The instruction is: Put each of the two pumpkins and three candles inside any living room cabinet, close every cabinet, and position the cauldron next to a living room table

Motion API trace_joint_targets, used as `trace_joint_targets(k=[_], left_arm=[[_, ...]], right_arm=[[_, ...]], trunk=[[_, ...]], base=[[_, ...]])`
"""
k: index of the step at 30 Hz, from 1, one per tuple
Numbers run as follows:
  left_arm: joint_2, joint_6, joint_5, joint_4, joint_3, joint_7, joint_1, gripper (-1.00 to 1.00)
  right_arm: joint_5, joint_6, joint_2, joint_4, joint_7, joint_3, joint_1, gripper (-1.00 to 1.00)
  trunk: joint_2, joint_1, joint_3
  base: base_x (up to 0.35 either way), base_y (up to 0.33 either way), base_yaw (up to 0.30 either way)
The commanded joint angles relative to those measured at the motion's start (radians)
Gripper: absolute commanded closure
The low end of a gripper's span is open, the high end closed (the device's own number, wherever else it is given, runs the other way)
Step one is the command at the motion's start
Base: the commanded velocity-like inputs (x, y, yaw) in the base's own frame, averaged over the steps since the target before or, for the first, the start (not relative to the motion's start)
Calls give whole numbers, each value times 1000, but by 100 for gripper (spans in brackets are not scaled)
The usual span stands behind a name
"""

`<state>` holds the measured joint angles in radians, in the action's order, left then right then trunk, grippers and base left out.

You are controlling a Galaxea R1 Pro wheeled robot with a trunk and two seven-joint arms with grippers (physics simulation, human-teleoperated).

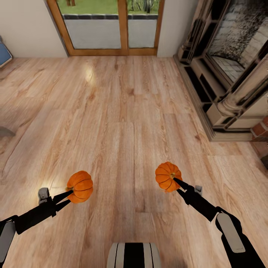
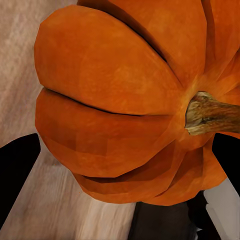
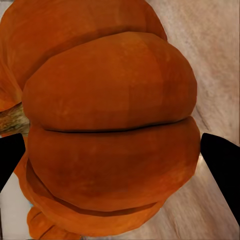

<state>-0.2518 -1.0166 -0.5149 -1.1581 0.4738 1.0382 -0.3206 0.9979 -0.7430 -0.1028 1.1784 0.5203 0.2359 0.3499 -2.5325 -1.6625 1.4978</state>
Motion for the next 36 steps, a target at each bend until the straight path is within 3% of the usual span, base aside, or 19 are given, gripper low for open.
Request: trace_joint_targets(k=[1, 10, 16, 20, 26, 30, 33, 36], left_arm=[[0, 1, 1, 0, 0, -1, 0, 100], [0, 0, 4, -1, -2, -8, 0, 100], [-6, -9, 10, -6, -57, -12, 0, 100], [-9, -11, 18, -7, -70, -17, 0, 100], [-9, -18, 89, -43, -73, -77, 0, 100], [-11, -19, 139, -60, -120, -85, 0, 100], [-12, -19, 203, -68, -156, -87, 0, 100], [-11, -18, 276, -70, -165, -87, 0, 100]], right_arm=[[-4, 2, 0, 3, 1, 0, 0, 100], [-6, 12, 14, 7, -2, -26, 0, 100], [-5, 11, 14, 8, -2, -26, 0, 100], [-6, 12, 15, 9, -3, -27, 0, 100], [-21, 2, 2, 24, -5, -26, -5, 100], [-94, 1, -11, 28, -5, -18, -106, 100], [-135, 1, -43, 32, -5, -13, -162, 100], [-145, 10, -60, 37, 1, -8, -183, 100]], trunk=[[0, 0, -4], [2, 4, -39], [4, 7, -62], [5, 9, -73], [6, 12, -89], [7, 13, -98], [8, 15, -105], [8, 16, -111]], base=[[0, 0, 0], [0, 0, 0], [0, 0, -4], [0, 0, -108], [0, 0, -142], [0, 0, -47], [0, 0, -7], [0, 0, 47]])
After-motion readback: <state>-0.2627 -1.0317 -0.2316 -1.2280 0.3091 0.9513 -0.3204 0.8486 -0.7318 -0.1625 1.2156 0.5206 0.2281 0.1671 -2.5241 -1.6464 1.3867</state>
